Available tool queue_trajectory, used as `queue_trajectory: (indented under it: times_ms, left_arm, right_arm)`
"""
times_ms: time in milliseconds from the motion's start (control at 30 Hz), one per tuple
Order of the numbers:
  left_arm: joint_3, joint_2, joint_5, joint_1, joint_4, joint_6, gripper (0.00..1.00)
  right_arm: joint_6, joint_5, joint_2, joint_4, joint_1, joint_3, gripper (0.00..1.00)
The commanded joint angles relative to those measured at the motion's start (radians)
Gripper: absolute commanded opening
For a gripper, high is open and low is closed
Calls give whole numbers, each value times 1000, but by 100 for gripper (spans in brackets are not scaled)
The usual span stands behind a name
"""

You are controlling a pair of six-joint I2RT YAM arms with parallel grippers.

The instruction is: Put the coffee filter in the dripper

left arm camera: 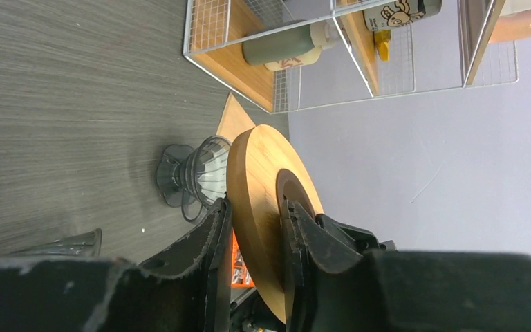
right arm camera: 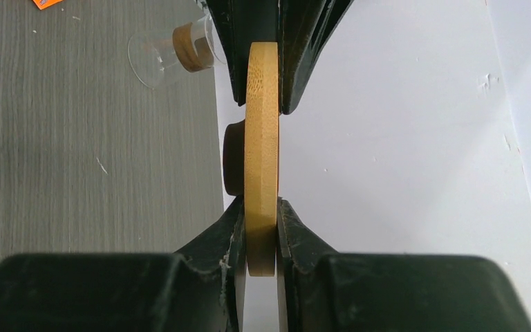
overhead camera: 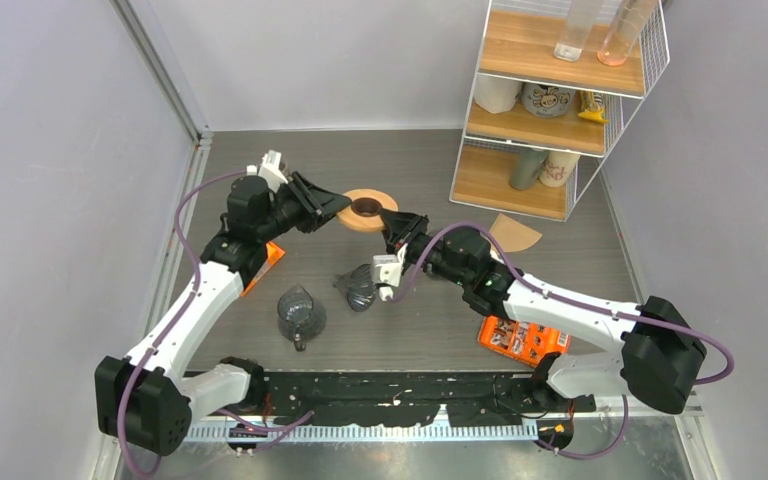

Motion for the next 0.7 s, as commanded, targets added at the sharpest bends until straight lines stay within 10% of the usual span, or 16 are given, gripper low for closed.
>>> queue_trajectory:
  times_ms: [0,167,433,667]
  left_arm:
    - [-14,-30,15,-5,110,33,0]
    - [-70,-80,-41,-5,164,35,0]
    - [-108,-181,-106,-4,168,52,0]
    - [-126,-342,-197,22,-38,130,0]
  right_arm:
    - [38,-24,-3,64,17,26,24]
    - [118,-54,-32,23,16,21,82]
    - [200,-203,-89,-90,16,40,96]
    - [60,-448,-100,-615,16,179,95]
